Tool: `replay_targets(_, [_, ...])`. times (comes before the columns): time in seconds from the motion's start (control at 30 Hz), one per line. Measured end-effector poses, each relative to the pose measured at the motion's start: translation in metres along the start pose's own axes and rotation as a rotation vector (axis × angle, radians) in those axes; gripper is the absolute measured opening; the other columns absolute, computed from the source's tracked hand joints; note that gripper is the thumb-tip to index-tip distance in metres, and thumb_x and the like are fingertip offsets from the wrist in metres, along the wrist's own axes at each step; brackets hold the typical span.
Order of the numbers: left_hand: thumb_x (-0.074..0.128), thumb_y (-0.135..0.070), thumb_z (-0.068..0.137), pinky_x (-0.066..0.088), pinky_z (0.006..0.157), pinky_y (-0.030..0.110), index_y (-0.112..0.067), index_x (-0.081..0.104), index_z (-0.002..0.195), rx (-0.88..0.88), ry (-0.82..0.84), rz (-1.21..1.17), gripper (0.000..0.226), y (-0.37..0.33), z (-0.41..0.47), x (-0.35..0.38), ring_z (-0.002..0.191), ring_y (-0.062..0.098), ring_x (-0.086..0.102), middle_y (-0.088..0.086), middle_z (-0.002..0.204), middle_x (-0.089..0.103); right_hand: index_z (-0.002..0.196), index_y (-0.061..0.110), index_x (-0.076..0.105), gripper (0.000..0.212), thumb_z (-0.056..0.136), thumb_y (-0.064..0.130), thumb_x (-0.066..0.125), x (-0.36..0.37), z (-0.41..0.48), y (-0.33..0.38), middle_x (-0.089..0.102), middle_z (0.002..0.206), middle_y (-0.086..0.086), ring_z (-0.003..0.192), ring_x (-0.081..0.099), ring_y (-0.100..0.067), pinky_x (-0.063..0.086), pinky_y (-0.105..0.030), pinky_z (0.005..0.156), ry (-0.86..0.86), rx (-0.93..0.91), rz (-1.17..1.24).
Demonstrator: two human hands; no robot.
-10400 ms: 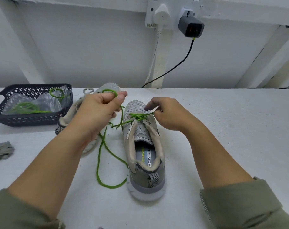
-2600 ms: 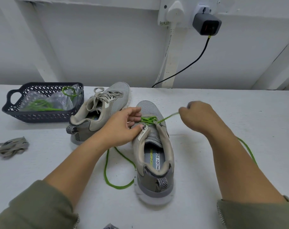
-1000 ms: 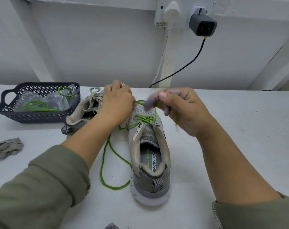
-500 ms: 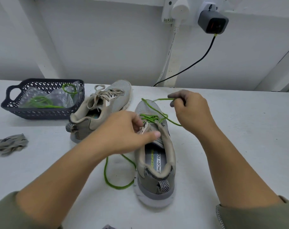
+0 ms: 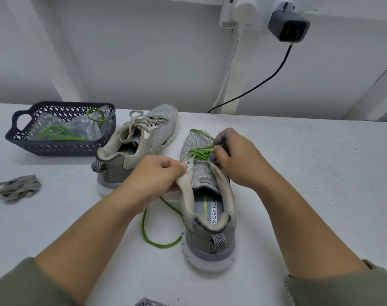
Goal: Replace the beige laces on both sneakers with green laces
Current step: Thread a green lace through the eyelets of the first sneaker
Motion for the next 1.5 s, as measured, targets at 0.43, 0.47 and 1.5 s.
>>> replay_targets(0.43, [0.053, -0.006, 0.096, 0.059, 0.069, 0.023, 0.001, 0.065, 0.083, -0.025, 0.082, -0.317, 0.019, 0.005, -0.007, -0.002, 0.07, 0.014, 0.067, 0.011, 0.076, 0.068, 0.081, 0.026, 0.067, 0.006, 0.087, 0.025, 0.068, 0.005, -0.002, 0.014, 0.055, 0.061, 0.016, 0.053, 0.049, 0.009, 0.035, -0.007, 0.051, -0.018, -0.085, -0.011])
replay_targets(0.47, [0.053, -0.007, 0.096, 0.059, 0.069, 0.023, 0.002, 0.065, 0.085, -0.024, 0.085, -0.321, 0.018, 0.005, -0.007, -0.002, 0.072, 0.014, 0.067, 0.012, 0.079, 0.068, 0.082, 0.025, 0.065, 0.007, 0.088, 0.024, 0.065, 0.006, -0.002, 0.016, 0.054, 0.06, 0.015, 0.052, 0.048, 0.008, 0.035, -0.007, 0.05, 0.023, -0.092, -0.029])
replay_targets(1.5, [0.045, -0.01, 0.098, 0.045, 0.068, 0.03, -0.012, 0.049, 0.099, 0.282, -0.42, 0.76, 0.004, 0.011, -0.001, 0.004, 0.088, 0.023, 0.063, 0.004, 0.095, 0.057, 0.072, 0.019, 0.06, 0.019, 0.082, 0.033, 0.067, -0.012, -0.027, 0.009, 0.055, 0.062, 0.008, 0.055, 0.046, -0.006, 0.037, -0.02, 0.052, 0.032, 0.056, -0.057])
Point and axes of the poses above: each hand's wrist, its own z-axis towards the middle knuckle, its own x-axis out of the palm, y = z × x, the point moved 2 cm from there along z, towards the middle knuckle
